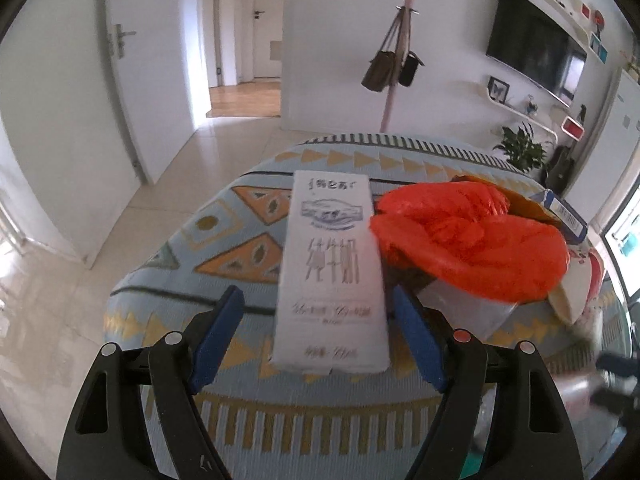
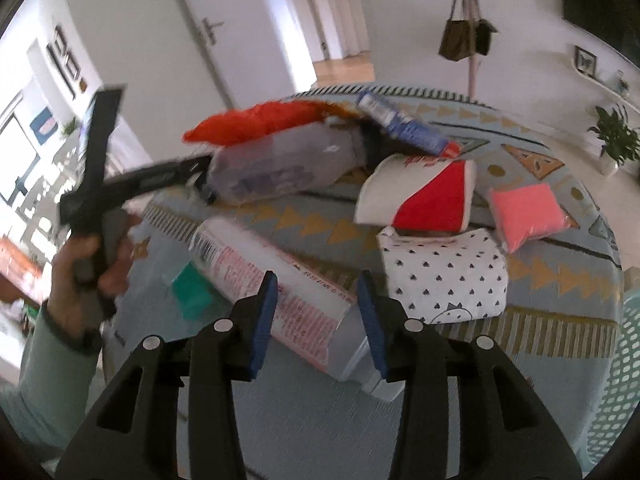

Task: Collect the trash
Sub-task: 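Return to the rug and grasp the pink-labelled bottle with right tool, then carry the pink-labelled bottle to the teal basket and release it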

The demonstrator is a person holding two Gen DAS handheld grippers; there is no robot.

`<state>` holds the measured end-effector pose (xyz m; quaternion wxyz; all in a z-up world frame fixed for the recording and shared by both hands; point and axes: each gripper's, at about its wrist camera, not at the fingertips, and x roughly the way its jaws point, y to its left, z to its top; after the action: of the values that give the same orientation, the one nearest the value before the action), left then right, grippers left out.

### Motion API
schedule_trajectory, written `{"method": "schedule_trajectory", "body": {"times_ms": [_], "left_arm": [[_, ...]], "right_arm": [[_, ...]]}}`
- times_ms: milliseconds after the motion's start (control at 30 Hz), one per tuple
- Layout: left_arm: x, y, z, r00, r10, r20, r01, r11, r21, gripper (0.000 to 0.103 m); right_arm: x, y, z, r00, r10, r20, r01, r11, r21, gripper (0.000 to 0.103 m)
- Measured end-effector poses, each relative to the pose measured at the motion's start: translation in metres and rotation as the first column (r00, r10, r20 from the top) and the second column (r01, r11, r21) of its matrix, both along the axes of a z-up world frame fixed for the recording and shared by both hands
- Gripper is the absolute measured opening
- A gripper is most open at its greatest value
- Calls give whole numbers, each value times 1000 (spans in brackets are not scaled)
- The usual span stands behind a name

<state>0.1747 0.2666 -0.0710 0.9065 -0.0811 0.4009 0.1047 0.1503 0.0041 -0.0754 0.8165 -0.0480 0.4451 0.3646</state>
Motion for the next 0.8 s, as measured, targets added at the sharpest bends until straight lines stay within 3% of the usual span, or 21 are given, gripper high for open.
{"method": "schedule_trajectory", "body": {"times_ms": [200, 367, 433, 533, 633, 800], "left_arm": [[9, -6, 0, 1000, -2, -19, 2, 1000, 11, 74], [17, 0, -5, 999, 4, -41, -4, 1000, -5, 74], [21, 1, -8, 999, 2, -54, -3, 1000, -17, 72], [25, 7, -14, 998, -17, -61, 12, 996, -89, 57], [19, 6, -13, 999, -10, -39, 7, 997, -77, 53], [-14, 8, 8, 996, 31, 78, -21, 993, -120, 53]], "right_arm": [[-36, 19, -5, 990, 139, -29, -139, 990, -19, 49], [-40, 39, -22, 993, 115, -31, -116, 991, -66, 50], [-35, 42, -30, 993, 102, -63, -105, 993, -50, 50], [-34, 41, -34, 996, 70, -62, -72, 997, -42, 47], [-39, 37, -28, 999, 43, -13, -43, 998, -48, 45], [-41, 20, -11, 1000, -8, 28, 8, 1000, 9, 45]]}}
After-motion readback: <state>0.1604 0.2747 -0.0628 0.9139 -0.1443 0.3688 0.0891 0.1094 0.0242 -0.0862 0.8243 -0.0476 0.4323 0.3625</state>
